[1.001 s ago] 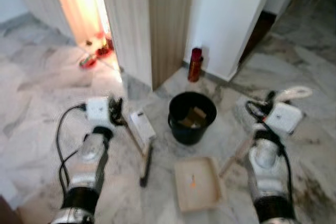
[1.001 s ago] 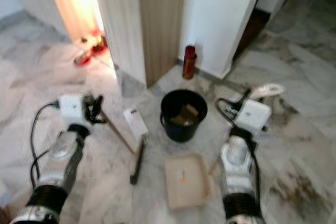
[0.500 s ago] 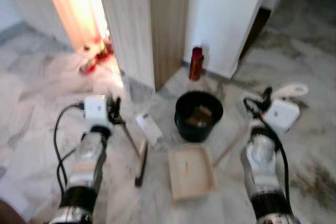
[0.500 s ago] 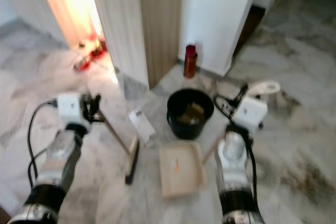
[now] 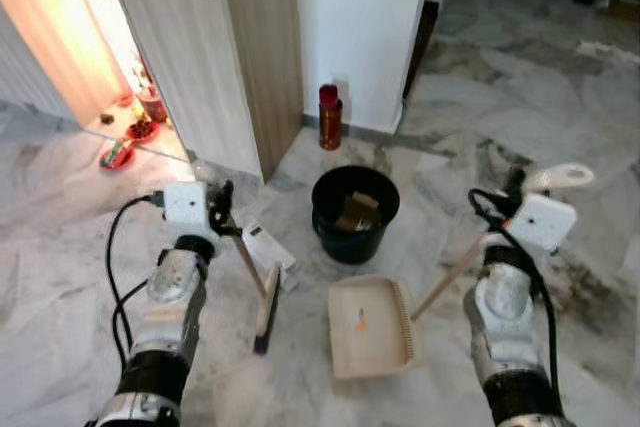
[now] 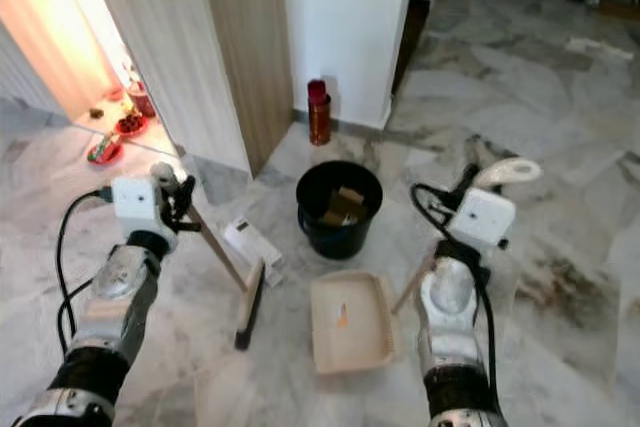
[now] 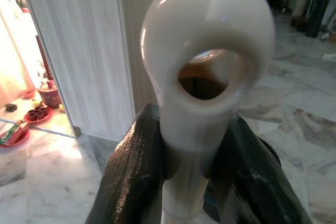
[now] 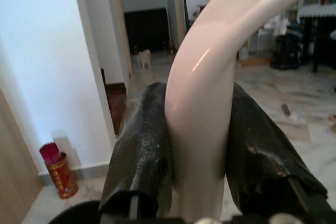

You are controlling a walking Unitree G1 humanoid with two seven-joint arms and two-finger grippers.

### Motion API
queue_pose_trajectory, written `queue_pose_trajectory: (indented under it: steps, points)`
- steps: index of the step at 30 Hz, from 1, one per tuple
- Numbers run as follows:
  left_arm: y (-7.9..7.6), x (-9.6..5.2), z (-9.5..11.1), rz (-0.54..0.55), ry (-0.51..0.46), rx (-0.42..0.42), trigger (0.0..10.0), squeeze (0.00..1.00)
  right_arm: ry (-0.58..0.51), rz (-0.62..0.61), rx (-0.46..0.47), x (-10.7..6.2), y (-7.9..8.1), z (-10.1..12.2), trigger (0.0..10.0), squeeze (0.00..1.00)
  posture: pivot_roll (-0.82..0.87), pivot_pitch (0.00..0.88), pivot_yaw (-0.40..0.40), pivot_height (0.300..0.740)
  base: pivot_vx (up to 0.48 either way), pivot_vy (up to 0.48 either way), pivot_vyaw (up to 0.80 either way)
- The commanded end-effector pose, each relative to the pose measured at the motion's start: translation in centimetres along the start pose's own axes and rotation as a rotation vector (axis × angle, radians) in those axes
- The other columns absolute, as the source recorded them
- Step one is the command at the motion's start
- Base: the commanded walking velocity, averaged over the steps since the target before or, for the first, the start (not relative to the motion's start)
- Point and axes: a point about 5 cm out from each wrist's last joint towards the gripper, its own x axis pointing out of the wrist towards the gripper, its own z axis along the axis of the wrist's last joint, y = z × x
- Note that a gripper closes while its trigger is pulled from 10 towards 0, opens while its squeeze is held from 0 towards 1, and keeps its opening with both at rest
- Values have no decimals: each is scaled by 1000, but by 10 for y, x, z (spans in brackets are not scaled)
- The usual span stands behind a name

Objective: Sweep floor

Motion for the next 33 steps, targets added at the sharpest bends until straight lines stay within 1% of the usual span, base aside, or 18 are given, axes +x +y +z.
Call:
queue_pose_trajectory:
  steps: [1, 20, 22, 33]
  points:
    - [6, 2, 11, 11, -50, 12, 10000, 0, -34, 20, 29, 3, 10, 9, 10000, 0, 67, 64, 29, 740, 0, 300, -800]
    - [7, 2, 12, 17, -52, 16, 10000, 0, -35, 26, 25, 5, 10, 9, 10000, 0, 71, 64, 25, 740, 0, 298, -795]
    - [7, 2, 13, 18, -53, 15, 10000, 0, -38, 26, 27, 5, 10, 10, 10000, 0, 71, 64, 25, 740, 0, 292, 0]
    - [8, 2, 15, 27, -73, 30, 10000, 0, -42, 29, 20, 4, 10, 10, 10000, 0, 71, 63, 25, 740, 0, 0, 0]
